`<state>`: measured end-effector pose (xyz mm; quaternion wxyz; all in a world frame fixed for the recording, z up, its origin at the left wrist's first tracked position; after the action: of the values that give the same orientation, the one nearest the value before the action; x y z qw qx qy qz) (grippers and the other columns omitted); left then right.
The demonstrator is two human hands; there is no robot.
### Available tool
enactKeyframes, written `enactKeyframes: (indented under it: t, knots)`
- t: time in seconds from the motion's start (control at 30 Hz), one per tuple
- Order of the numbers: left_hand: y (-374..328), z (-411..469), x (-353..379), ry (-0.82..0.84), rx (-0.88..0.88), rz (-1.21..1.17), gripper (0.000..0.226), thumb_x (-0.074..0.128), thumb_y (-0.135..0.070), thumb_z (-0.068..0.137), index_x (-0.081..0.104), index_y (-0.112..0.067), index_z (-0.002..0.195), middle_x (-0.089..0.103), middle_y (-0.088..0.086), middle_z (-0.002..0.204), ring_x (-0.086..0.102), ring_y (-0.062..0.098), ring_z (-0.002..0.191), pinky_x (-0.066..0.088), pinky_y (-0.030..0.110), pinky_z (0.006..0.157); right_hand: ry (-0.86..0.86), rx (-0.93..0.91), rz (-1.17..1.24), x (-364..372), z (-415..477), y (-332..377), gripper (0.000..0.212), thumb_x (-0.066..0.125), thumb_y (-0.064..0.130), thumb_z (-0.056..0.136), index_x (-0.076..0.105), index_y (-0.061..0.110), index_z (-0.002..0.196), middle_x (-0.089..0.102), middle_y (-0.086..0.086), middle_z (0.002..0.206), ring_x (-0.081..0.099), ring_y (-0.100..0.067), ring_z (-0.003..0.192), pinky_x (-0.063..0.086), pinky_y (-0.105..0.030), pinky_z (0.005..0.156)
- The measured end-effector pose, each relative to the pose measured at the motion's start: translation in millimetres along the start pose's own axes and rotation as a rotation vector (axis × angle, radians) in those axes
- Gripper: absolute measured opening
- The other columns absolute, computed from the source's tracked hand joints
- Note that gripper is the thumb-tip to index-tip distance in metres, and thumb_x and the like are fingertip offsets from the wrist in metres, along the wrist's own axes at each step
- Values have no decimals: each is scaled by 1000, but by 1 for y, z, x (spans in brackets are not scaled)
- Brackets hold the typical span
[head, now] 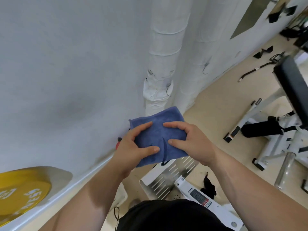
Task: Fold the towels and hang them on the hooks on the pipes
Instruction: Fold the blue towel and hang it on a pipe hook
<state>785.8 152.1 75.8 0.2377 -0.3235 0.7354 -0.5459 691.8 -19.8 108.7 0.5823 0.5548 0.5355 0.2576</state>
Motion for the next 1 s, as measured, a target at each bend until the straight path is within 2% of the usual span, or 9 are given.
enactKeyframes:
  t: [0.07,0.13,0.23,0.4,0.53,0.6,0.73,0.87,1.0]
  knots:
    - [-7,5,12,-10,18,94,74,87,-14,64,64,-55,120,65,-21,123,66,8,113,61,38,89,33,-17,-45,-13,4,0,61,78,6,79,64,36,130,65,14,126,63,-2,113,53,-30,95]
    - [-15,12,22,-86,44,172,71,82,-4,69,66,-54,117,69,-23,106,70,8,102,63,38,81,70,-28,-166,-27,9,-3,74,82,11,75,55,40,138,60,21,126,58,9,112,49,-19,92]
    - [-27,20,41,-190,85,217,62,79,3,75,68,-48,107,72,-18,98,69,-6,93,57,17,79,136,-65,-325,-48,18,-10,83,87,21,70,49,40,141,56,30,116,53,21,101,40,-2,79]
    - [-44,36,82,-280,86,330,47,81,-5,73,74,-30,111,77,-2,96,74,12,84,62,31,70,126,-204,-449,-97,42,-28,45,87,41,61,71,32,103,62,10,92,60,-6,84,44,-20,72]
    - [-56,61,110,-309,87,475,21,81,-9,77,73,-21,92,74,9,75,69,9,59,53,23,52,104,-336,-521,-131,65,-50,30,89,33,65,72,20,86,46,-3,123,44,-17,113,35,-24,90]
    - [-56,75,116,-318,121,571,16,84,-22,72,73,-28,82,70,2,79,65,3,69,51,18,62,186,-366,-423,-144,79,-54,29,90,24,68,64,23,80,49,-1,132,47,-12,118,35,-23,94]
    - [-51,95,115,-335,76,633,23,87,-34,71,72,-25,87,59,-9,119,52,-9,114,43,12,90,394,-288,-39,-160,104,-51,29,80,5,81,57,21,81,58,20,73,53,-1,68,43,-17,65]
    - [-59,107,110,-432,90,475,24,83,-30,76,68,-27,95,73,-8,86,68,7,74,57,30,70,396,-264,138,-157,132,-53,45,68,6,93,49,31,125,64,6,107,66,-9,94,58,-28,81]
    - [-50,127,112,-481,169,383,42,75,-22,89,60,-34,127,71,-3,114,69,9,102,58,35,93,344,-322,99,-149,156,-58,37,53,5,101,50,36,121,56,15,120,61,1,99,59,-23,76]
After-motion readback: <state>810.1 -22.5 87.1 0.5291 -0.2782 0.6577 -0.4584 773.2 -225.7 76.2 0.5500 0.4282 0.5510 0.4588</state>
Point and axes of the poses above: each hand's wrist, its own z-axis towards the middle knuckle, its own x-axis out of the palm, y = z × x, the point moved 7 cm from there along z, towards the middle knuckle
